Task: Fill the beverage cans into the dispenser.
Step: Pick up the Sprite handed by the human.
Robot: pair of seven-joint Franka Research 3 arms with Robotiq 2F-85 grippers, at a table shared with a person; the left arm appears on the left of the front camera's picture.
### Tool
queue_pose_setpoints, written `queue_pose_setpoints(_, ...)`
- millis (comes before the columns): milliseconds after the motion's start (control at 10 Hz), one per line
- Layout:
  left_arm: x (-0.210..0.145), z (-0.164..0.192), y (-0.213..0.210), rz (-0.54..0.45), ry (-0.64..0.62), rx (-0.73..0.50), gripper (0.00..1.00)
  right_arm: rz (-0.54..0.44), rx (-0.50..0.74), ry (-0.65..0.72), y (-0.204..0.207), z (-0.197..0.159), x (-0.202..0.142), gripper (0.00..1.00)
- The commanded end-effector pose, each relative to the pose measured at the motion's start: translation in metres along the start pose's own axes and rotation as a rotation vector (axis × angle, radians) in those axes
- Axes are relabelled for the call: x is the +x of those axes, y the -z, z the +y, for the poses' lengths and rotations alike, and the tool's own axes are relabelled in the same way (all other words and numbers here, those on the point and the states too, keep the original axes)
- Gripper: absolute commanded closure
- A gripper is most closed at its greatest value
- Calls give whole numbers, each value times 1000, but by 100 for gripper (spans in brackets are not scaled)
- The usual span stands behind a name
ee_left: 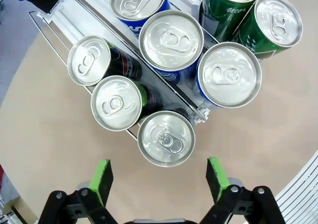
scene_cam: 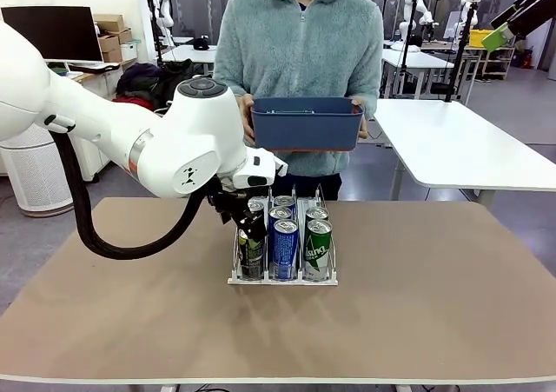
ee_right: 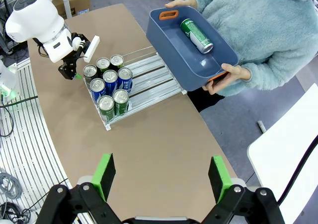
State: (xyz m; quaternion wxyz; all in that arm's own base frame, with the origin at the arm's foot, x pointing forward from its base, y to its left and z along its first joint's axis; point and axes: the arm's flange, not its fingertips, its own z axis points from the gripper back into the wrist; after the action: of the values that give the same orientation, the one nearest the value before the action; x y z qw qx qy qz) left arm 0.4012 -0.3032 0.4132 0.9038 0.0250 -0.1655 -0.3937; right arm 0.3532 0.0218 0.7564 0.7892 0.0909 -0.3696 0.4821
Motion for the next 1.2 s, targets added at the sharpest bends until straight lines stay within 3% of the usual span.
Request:
queue_pose_setpoints(0,0,0,0,0,0,0,0,-3,-6,-1,1,0,-1,0)
queue_pose_setpoints(200,2,38,-33,-63,-45,-9,0,-3,-6,-1,1,0,-1,0)
queue_pose_setpoints(300,-4,31,-59,-85,-62,-76,0,-3,-6,-1,1,0,-1,0)
queue_pose_setpoints(400,2,43,-81,-113,-93,-62,0,-3,-6,-1,1,0,-1,0)
queue_pose_setpoints(600,-6,75,-141,-157,31,-119,0,-3,-6,-1,1,0,-1,0)
queue_pose_setpoints(800,-6,83,-194,-229,60,-45,0,-3,-6,-1,1,0,-1,0)
queue_pose_setpoints(1100,-18,102,-252,-213,129,-64,0,-3,-6,-1,1,0,-1,0)
